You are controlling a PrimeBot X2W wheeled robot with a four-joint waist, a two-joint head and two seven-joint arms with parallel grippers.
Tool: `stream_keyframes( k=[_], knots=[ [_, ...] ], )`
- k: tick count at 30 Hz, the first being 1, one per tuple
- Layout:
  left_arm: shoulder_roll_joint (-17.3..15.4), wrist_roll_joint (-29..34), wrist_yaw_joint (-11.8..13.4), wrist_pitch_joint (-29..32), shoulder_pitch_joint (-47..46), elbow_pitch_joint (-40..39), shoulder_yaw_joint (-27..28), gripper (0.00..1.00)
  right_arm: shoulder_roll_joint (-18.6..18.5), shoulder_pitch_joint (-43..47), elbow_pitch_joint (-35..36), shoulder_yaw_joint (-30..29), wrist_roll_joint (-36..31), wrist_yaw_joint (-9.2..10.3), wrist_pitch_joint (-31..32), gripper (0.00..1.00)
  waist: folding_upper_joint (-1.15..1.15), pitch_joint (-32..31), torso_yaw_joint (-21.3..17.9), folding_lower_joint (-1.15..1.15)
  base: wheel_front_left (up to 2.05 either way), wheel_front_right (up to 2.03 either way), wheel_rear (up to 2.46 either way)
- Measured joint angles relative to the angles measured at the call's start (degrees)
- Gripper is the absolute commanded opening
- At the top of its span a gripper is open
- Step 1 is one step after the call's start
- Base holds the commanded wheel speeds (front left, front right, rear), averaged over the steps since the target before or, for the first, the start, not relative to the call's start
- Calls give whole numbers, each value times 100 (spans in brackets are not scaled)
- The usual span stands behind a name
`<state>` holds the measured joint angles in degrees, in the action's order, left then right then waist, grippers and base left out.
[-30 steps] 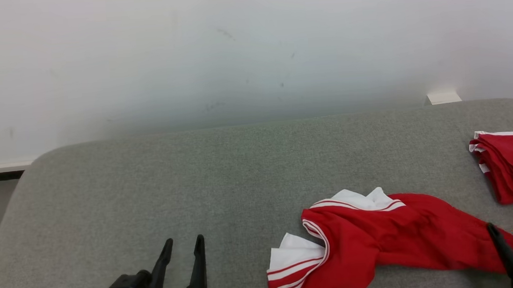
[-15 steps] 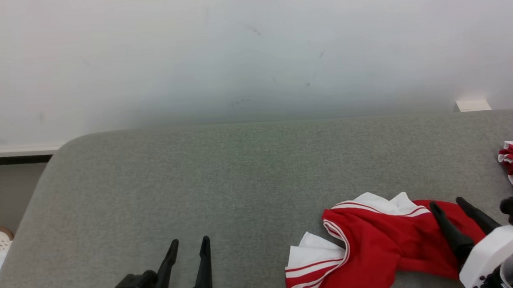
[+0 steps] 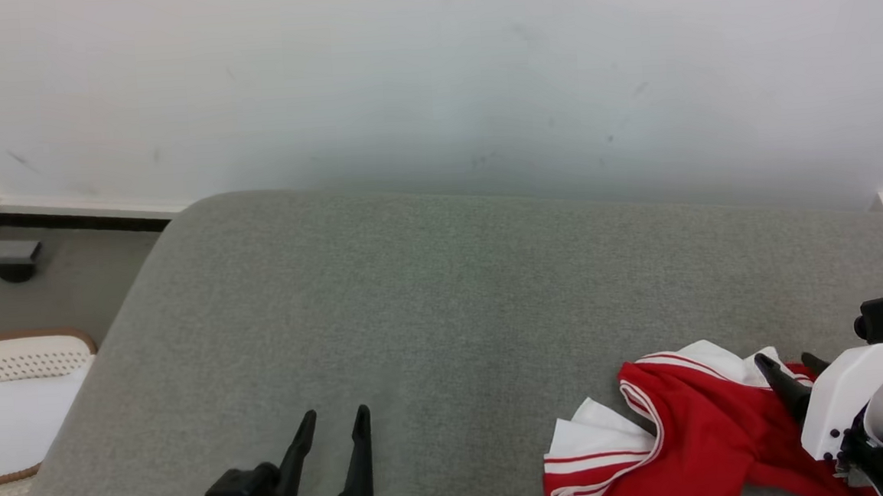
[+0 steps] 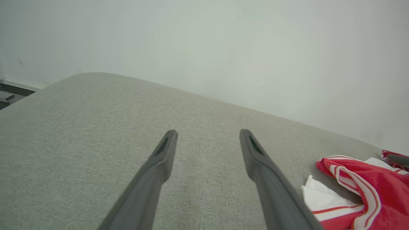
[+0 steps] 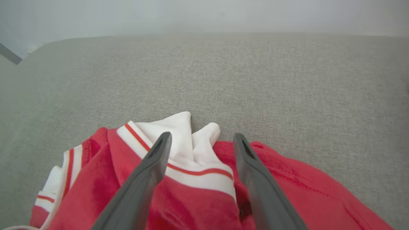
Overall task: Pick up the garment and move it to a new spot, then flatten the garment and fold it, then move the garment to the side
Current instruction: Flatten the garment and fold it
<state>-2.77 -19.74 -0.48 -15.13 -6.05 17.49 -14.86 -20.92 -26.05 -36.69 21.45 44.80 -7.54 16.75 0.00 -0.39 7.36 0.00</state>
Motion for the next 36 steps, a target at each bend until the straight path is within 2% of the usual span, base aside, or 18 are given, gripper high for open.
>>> stream_keyframes(
  k=[5, 6, 7, 8, 9, 10, 16, 20, 25, 32, 36],
  knots=[
    [0, 0, -5, 0, -4, 2, -14, 100, 205, -254, -456, -111, 246, 0, 443, 100, 0, 84, 152, 0, 0, 0, 0],
    [0, 1, -5, 0, -12, 2, -19, 100, 245, -312, -503, -104, 302, 0, 466, 91, 0, 101, 175, 0, 0, 0, 0],
    [0, 1, -5, 0, -24, 2, -20, 100, 265, -354, -554, -73, 337, 0, 548, 77, 0, 113, 197, 0, 0, 0, 0],
    [-1, 2, -5, 0, -35, 5, -16, 100, 287, -374, -598, -25, 378, 0, 631, 47, 0, 123, 214, 0, 0, 0, 0],
    [-1, 3, -7, 0, -45, 4, -13, 100, 305, -381, -636, 15, 426, 0, 699, 31, 0, 132, 226, 0, 0, 0, 0],
    [0, 9, -7, 0, -49, 5, -18, 100, 312, -385, -668, 52, 453, 0, 742, 0, 0, 138, 236, 0, 0, 0, 0],
    [0, 37, -8, 0, -49, 31, 23, 100, 291, -454, -586, 198, 452, -1, 299, 0, 0, 98, 252, 0, 0, 0, 0],
    [-1, 56, -7, 0, -27, 40, 101, 100, 261, -420, -218, 281, 587, 0, 47, 0, 0, 22, 187, 0, 0, 0, 0],
    [0, 58, -7, 0, 37, 23, 175, 100, 146, 44, 1028, 584, 1235, 0, 169, 0, 0, -59, 15, 0, 0, 0, 0],
    [0, 58, -27, 0, 73, 7, 216, 100, -271, 1137, 2981, 1026, 2067, 0, 532, 0, 0, -149, -293, 0, 0, 0, 0],
    [0, 58, -37, 0, 76, 4, 224, 100, -594, 1664, 3707, 1268, 2307, 0, 757, 0, 0, -175, -443, 0, 0, 0, 0]
  ],
)
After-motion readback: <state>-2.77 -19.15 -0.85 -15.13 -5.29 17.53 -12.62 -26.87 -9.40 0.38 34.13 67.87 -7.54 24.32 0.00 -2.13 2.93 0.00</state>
